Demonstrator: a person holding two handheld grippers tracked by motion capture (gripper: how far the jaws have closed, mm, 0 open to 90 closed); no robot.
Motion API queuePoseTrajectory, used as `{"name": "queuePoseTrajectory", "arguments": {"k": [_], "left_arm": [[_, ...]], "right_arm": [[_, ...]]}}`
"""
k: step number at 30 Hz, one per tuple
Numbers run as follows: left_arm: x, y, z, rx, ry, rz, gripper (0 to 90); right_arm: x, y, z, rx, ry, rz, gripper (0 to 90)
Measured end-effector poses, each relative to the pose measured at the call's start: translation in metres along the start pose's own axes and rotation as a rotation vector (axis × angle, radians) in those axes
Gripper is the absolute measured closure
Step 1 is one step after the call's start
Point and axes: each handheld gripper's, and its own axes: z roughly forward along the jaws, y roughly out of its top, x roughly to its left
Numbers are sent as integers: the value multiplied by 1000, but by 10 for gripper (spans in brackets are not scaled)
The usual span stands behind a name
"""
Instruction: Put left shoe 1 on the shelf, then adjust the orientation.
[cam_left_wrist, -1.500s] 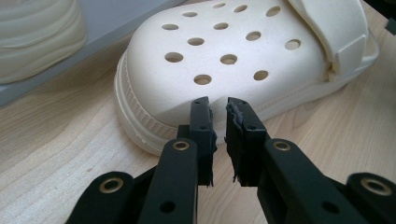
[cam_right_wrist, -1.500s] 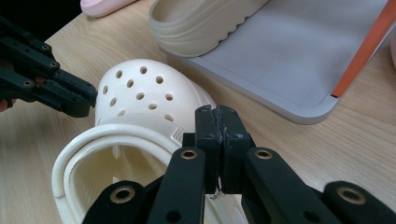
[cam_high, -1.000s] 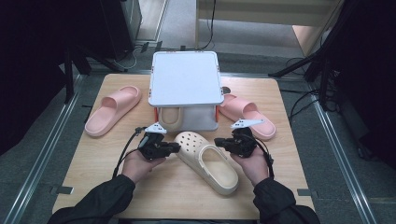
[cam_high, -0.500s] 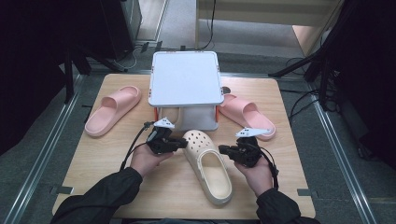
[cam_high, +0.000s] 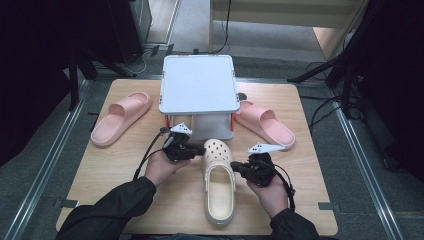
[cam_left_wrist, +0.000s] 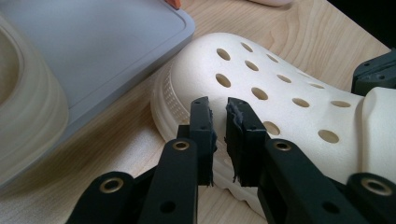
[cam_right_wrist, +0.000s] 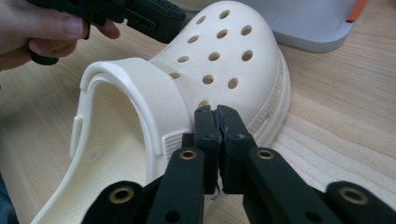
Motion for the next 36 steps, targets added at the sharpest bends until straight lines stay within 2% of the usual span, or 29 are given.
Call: {"name": "queuePoseTrajectory", "arguments": {"k": [2, 5, 9, 12, 20, 29, 36], "left_arm": [[2, 1, -3, -5, -13, -18, 777], [3, 6, -11, -11, -21, -23, 777], [-1, 17, -32, -33, -37, -13, 787], [1, 20, -46, -39, -50, -22, 800], [10, 29, -73, -50, -27, -25, 802], [24, 38, -105, -97, 30, -21, 805], [37, 45, -125, -119, 42, -33, 805]], "right_arm": [[-1, 1, -2, -2, -4, 10, 853], [-1, 4, -12, -44, -15, 15, 818], [5, 3, -26, -91, -17, 19, 717], [11, -2, -30, -107, -7, 27, 683], [24, -15, -24, -78, 11, 61, 565], [23, -19, -13, -39, -5, 71, 553], [22, -21, -6, -22, -23, 80, 543]]}}
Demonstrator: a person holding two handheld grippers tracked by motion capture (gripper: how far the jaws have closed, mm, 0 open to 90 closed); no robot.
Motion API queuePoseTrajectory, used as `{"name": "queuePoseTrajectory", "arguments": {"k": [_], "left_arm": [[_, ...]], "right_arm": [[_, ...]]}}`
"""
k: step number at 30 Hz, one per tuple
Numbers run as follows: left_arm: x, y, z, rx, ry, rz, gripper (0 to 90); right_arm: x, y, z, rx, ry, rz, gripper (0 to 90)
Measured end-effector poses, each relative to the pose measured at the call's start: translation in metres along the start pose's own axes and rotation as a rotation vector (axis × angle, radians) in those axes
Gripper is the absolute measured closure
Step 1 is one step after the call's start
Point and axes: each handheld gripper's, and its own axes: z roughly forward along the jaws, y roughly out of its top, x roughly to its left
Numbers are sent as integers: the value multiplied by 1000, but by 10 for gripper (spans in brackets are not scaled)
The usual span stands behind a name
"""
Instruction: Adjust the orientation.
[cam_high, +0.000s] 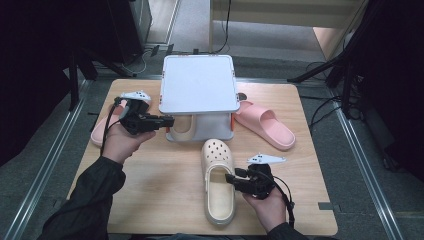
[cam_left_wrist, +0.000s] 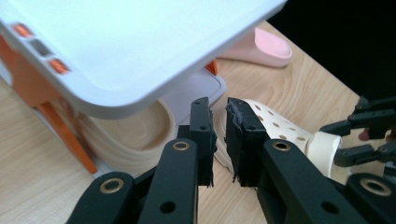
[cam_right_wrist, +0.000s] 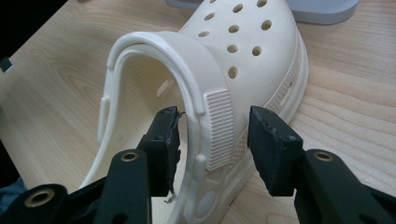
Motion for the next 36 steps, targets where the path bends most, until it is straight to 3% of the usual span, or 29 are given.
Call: {"name": "queuePoseTrajectory", "arguments": {"k": [2, 9, 11, 16, 18, 20, 24, 31, 36], "left_arm": [[6, 1, -4, -18, -26, -24, 811], [23, 6, -7, -37, 42, -40, 829], [28, 7, -7, -50, 18, -54, 841], [31, 10, -8, -82, 13, -52, 852], [30, 13, -9, -80, 41, -45, 845], [27, 16, -11, -93, 40, -36, 845], [30, 24, -7, -85, 52, -41, 849], [34, 33, 8, -17, 88, -32, 847], [36, 32, 7, -26, 84, -34, 862]], "right_arm": [[0, -1, 2, 8, -6, 5, 540], [1, -3, 12, 26, -40, 7, 533], [0, -4, 14, 24, -48, -1, 532], [1, -4, 15, 18, -59, 5, 527], [1, -5, 16, 20, -64, 6, 517], [1, -5, 17, 22, -67, 5, 515], [1, -4, 17, 26, -67, -1, 518], [0, -4, 18, 21, -69, -3, 535], [-2, -2, 18, 13, -81, 0, 588]]}}
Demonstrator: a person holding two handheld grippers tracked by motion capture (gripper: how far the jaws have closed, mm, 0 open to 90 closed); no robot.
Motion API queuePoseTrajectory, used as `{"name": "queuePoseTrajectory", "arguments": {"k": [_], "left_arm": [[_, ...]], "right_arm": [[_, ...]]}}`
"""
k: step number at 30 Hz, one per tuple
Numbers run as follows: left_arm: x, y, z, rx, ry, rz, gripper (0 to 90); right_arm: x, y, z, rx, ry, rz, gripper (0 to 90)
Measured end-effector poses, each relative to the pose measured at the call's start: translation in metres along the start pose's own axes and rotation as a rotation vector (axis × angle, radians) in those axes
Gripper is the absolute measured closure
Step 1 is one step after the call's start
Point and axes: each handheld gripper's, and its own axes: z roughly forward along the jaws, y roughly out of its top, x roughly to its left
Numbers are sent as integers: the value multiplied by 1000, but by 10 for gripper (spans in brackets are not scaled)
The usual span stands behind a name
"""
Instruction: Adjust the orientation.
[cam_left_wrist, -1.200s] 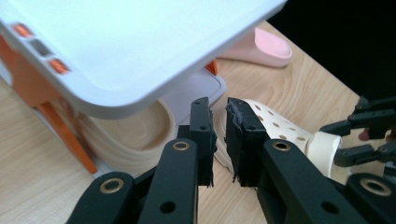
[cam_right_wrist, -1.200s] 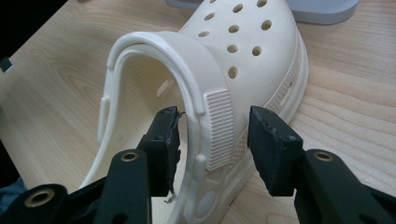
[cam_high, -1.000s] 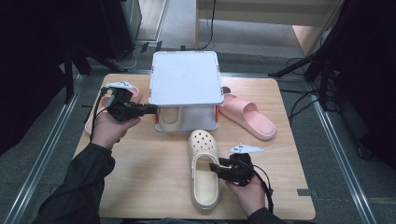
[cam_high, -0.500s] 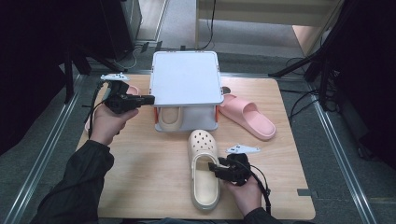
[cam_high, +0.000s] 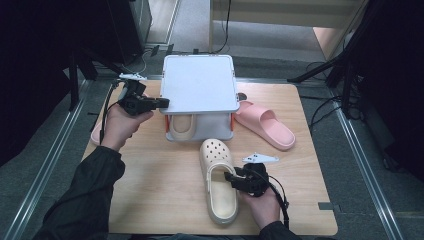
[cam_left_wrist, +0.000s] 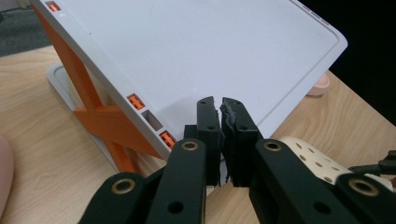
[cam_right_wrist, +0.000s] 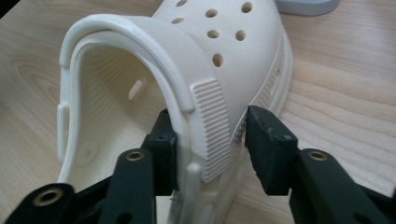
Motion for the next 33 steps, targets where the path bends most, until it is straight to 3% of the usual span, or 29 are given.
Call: {"name": "queuePoseTrajectory", "arguments": {"k": [6, 9, 17, 22, 33], "left_arm": [[1, -1, -1, -6, -5, 12, 865], [2, -2, -1, -8, -7, 8, 868], [2, -3, -1, -20, -9, 0, 878], [1, -4, -1, -24, 1, 5, 877], [-3, -4, 1, -21, -1, 17, 878]], "right_arm": [[-3, 3, -1, -15, -16, -3, 681], [-3, 7, -3, -19, -64, -29, 742], [-16, 23, -9, -47, -40, 37, 765], [-17, 38, -9, -78, -41, 45, 766], [-35, 78, 5, -134, -98, 104, 763]]}}
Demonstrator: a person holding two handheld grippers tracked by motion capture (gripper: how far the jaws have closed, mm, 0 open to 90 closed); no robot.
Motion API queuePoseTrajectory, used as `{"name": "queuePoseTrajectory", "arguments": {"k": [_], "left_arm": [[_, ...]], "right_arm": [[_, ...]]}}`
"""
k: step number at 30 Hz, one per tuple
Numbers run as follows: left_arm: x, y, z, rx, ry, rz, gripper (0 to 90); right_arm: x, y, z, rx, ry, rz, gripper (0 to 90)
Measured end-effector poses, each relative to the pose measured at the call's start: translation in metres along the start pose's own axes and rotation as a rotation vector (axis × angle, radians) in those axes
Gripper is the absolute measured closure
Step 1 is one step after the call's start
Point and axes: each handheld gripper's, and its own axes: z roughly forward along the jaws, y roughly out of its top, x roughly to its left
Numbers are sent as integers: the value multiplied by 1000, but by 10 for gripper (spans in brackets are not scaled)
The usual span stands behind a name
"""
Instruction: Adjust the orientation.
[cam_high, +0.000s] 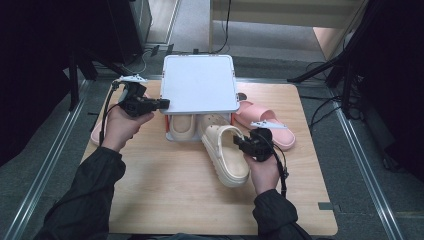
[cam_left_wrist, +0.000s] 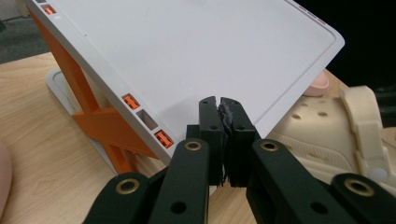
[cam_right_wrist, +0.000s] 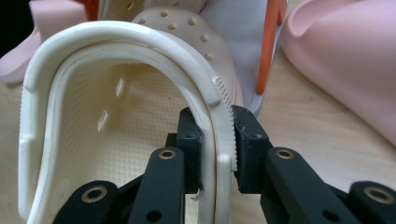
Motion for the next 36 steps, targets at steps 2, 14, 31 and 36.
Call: {"name": "queuePoseTrajectory", "arguments": {"k": [2, 14, 31, 36], "left_arm": [[1, 0, 0, -1, -4, 1, 878], [0, -1, -1, 2, -4, 12, 877], [-1, -1, -1, 4, -4, 16, 877], [-1, -1, -2, 2, -3, 15, 876]], "right_arm": [[-2, 5, 8, -4, -6, 10, 763], [-3, 14, 48, -23, -27, 78, 748], [9, 11, 40, 1, 41, 22, 512], [9, 11, 21, -1, 67, 0, 473]]}}
